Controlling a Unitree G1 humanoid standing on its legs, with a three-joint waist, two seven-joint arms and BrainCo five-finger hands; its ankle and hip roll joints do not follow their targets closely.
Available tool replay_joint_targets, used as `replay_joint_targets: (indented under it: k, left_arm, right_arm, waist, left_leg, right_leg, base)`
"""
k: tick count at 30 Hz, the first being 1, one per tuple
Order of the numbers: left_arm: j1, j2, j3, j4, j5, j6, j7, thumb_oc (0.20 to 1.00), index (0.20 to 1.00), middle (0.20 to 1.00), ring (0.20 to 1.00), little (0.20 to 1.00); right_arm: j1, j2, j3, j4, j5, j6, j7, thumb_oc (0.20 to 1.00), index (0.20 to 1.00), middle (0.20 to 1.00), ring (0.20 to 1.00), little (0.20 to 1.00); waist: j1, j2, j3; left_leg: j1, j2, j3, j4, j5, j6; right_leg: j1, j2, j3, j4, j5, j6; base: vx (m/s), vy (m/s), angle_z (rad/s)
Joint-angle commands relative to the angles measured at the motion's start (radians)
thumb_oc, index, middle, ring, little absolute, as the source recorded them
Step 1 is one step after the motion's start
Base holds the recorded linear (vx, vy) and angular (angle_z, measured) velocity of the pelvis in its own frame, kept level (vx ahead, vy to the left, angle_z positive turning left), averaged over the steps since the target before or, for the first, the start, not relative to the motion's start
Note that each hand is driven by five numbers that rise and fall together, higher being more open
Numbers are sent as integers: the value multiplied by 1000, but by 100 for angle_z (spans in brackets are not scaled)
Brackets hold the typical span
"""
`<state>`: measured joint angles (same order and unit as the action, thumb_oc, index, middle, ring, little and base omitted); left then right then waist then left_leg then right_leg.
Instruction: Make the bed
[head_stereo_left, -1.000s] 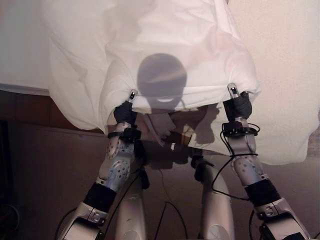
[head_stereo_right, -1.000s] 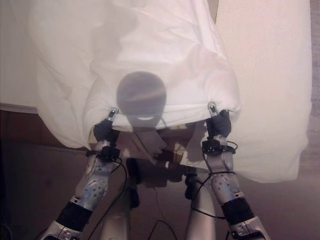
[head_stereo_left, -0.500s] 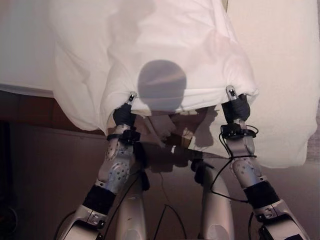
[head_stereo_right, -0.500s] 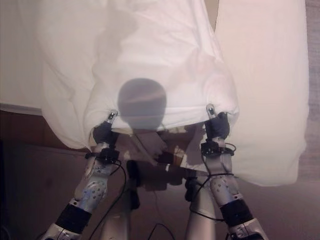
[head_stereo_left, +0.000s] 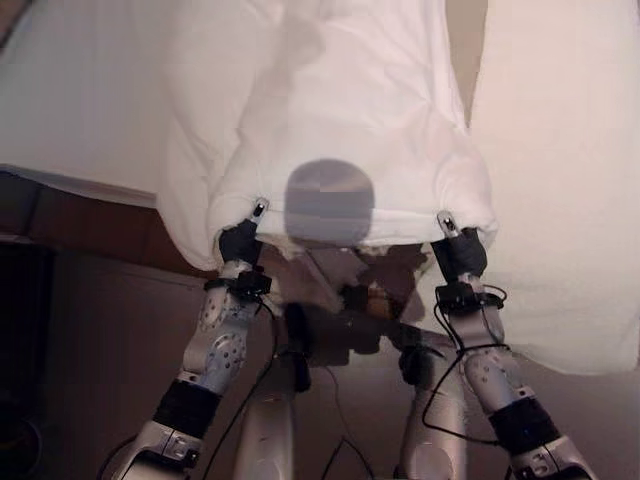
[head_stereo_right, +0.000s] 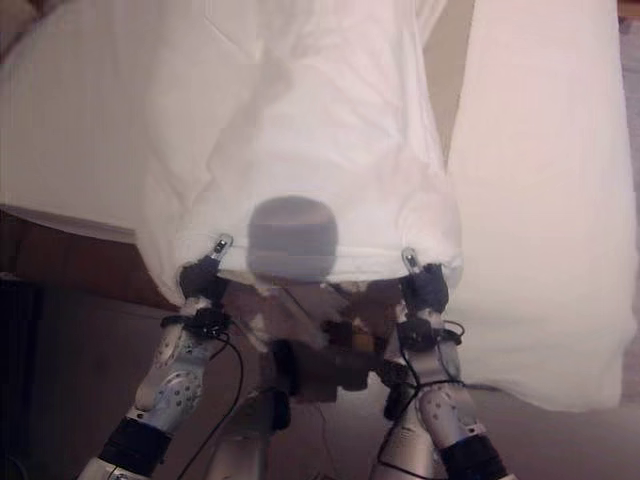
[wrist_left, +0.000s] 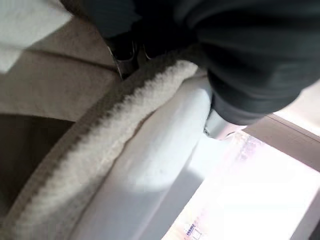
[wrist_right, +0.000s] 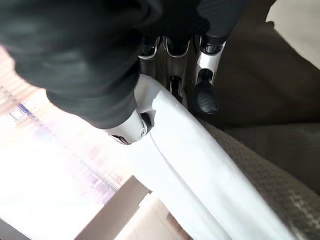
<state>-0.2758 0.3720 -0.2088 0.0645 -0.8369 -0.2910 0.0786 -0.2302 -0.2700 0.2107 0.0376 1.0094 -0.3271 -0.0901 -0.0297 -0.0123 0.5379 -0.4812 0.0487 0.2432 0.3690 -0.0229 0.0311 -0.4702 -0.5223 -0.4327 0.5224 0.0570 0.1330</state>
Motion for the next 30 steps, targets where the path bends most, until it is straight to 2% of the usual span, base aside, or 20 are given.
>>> replay_joint_targets:
  k: [1, 2, 3, 4, 5, 6, 7, 9, 10, 11, 12, 13, 14, 16, 17, 18, 20, 23, 25, 30]
  left_arm:
    - [122, 100, 223, -110, 18, -116, 13, 200, 200, 200, 200, 200]
    - [136, 96, 233, -97, 21, -115, 12, 200, 200, 200, 200, 200]
    - [139, 97, 234, -97, 21, -115, 12, 200, 200, 200, 200, 200]
    - [168, 71, 249, -100, 19, -118, 1, 200, 200, 200, 200, 200]
    - [174, 68, 244, -97, 15, -117, -6, 200, 200, 200, 200, 200]
    - [176, 58, 243, -95, 10, -123, -10, 200, 200, 200, 200, 200]
    - [194, 52, 259, -100, 3, -126, -13, 200, 200, 200, 200, 200]
    - [204, 47, 270, -116, 7, -132, -11, 200, 200, 200, 200, 200]
    - [202, 45, 269, -110, 10, -133, -5, 200, 200, 200, 200, 200]
    - [202, 41, 278, -107, 11, -133, 2, 200, 200, 200, 200, 200]
    - [210, 34, 286, -113, 11, -131, 6, 200, 200, 200, 200, 200]
    - [217, 30, 289, -117, 9, -133, 9, 200, 200, 200, 200, 200]
    - [222, 29, 288, -114, 14, -136, 14, 200, 200, 200, 200, 200]
    - [222, 28, 292, -116, 23, -137, 20, 200, 200, 200, 200, 200]
    - [221, 28, 296, -115, 25, -139, 24, 200, 200, 200, 200, 200]
    - [220, 22, 292, -111, 19, -138, 18, 200, 200, 200, 200, 200]
    - [197, 29, 273, -102, 29, -139, 21, 200, 200, 200, 200, 200]
    - [181, 53, 256, -111, 53, -134, 20, 200, 200, 200, 200, 200]
    - [172, 69, 241, -103, 78, -127, 22, 200, 200, 200, 200, 200]
    - [157, 90, 232, -93, 112, -112, 20, 200, 200, 200, 200, 200]
  right_arm:
    - [14, -2, -134, -55, 18, -60, 33, 200, 200, 200, 200, 200]
    - [33, 0, -135, -53, 21, -56, 52, 200, 200, 200, 200, 200]
    - [37, 0, -133, -53, 23, -57, 54, 200, 200, 200, 200, 200]
    - [64, -6, -121, -52, 35, -42, 75, 200, 200, 200, 200, 200]
    - [71, -20, -117, -42, 36, -41, 80, 200, 200, 200, 200, 200]
    - [67, -34, -110, -34, 35, -46, 84, 200, 200, 200, 200, 200]
    - [62, -37, -104, -40, 34, -37, 87, 200, 200, 200, 200, 200]
    - [41, -48, -92, -34, 34, -30, 89, 200, 200, 200, 200, 200]
    - [35, -54, -92, -30, 30, -31, 89, 200, 200, 200, 200, 200]
    - [34, -57, -95, -29, 25, -30, 88, 200, 200, 200, 200, 200]
    - [41, -61, -102, -31, 20, -28, 82, 200, 200, 200, 200, 200]
    - [48, -66, -106, -24, 19, -26, 77, 200, 200, 200, 200, 200]
    - [52, -68, -107, -16, 19, -30, 67, 200, 200, 200, 200, 200]
    - [55, -73, -113, -11, 26, -31, 58, 200, 200, 200, 200, 200]
    - [65, -87, -121, -9, 23, -30, 52, 200, 200, 200, 200, 200]
    - [70, -94, -124, -11, 17, -26, 46, 200, 200, 200, 200, 200]
    - [73, -96, -140, -20, -4, -28, 32, 200, 200, 200, 200, 200]
    - [83, -86, -168, -37, -28, -35, 10, 200, 200, 200, 200, 200]
    - [94, -82, -182, -39, -44, -39, 1, 200, 200, 200, 200, 200]
    - [116, -67, -197, -44, -54, -29, 3, 200, 200, 200, 200, 200]
  waist:
    - [34, -7, -43]
    - [34, -16, -60]
    - [36, -16, -63]
    - [56, -4, -94]
    - [50, 5, -100]
    - [50, 17, -104]
    - [68, 27, -100]
    - [100, 27, -69]
    - [103, 24, -58]
    - [94, 20, -60]
    - [77, 20, -64]
    - [70, 22, -69]
    - [75, 24, -73]
    - [78, 26, -64]
    - [67, 28, -55]
    - [60, 38, -55]
    - [54, 45, -43]
    - [48, 29, -21]
    - [41, 26, -19]
    - [28, 25, -25]
  left_leg:
    - [49, -66, 26, -51, -59, 35]
    - [64, -76, 31, -77, -53, 28]
    - [68, -73, 32, -82, -52, 25]
    - [100, -61, 32, -121, -37, -11]
    - [95, -54, 26, -110, -34, -22]
    - [86, -36, 31, -81, -43, -41]
    - [93, -14, 55, -42, -57, -53]
    - [80, 1, 5, 58, -90, -63]
    - [62, -9, -37, 89, -92, -71]
    - [36, 16, -70, 96, -84, -78]
    - [34, 73, -71, 74, -62, -84]
    - [46, 139, -81, 22, -20, -95]
    - [62, 170, -121, -86, 60, -116]
    - [92, 206, -200, -189, 118, -131]
    - [102, 229, -202, -204, 140, -143]
    - [133, 224, -183, -230, 124, -143]
    - [128, 193, -166, -241, 132, -156]
    - [81, 132, -172, -148, 74, -132]
    - [51, 99, -160, -101, 48, -130]
    - [25, 32, -142, -20, -18, -93]
  right_leg:
    - [-40, 183, 16, 64, 43, 57]
    - [-39, 248, -2, 24, 7, 58]
    - [-34, 254, -3, 16, 7, 56]
    - [29, 279, -21, -117, -75, -9]
    - [33, 313, 14, -138, -109, -49]
    - [43, 340, 24, -155, -124, -67]
    - [60, 339, -1, -153, -145, -83]
    - [60, 330, 10, -122, -163, -95]
    - [56, 328, 26, -122, -150, -91]
    - [57, 314, 28, -130, -138, -78]
    - [53, 288, 29, -129, -128, -64]
    - [45, 265, 37, -121, -123, -50]
    - [45, 252, 58, -123, -120, -38]
    - [33, 226, 95, -94, -125, -30]
    - [30, 194, 111, -76, -117, -21]
    - [32, 173, 111, -66, -112, -13]
    - [33, 134, 107, -73, -72, 6]
    - [67, 67, 99, -109, -34, 27]
    - [99, 31, 95, -149, 12, 51]
    - [154, -33, 72, -206, 70, 74]
  base:
    - [44, 200, -49]
    - [67, 33, -45]
    - [130, 52, -33]
    - [92, -7, -18]
    - [85, -12, -32]
    - [23, -7, -44]
    - [26, 26, -45]
    - [-41, 33, -24]
    - [-93, 25, -52]
    - [-43, 107, -35]
    - [24, 238, -17]
    - [85, 364, 9]
    - [101, 411, 6]
    - [55, 386, 3]
    - [22, 396, -15]
    - [0, 422, -23]
    - [-46, 346, -13]
    - [-6, 287, 18]
    - [44, 265, 96]
    - [68, 250, 70]
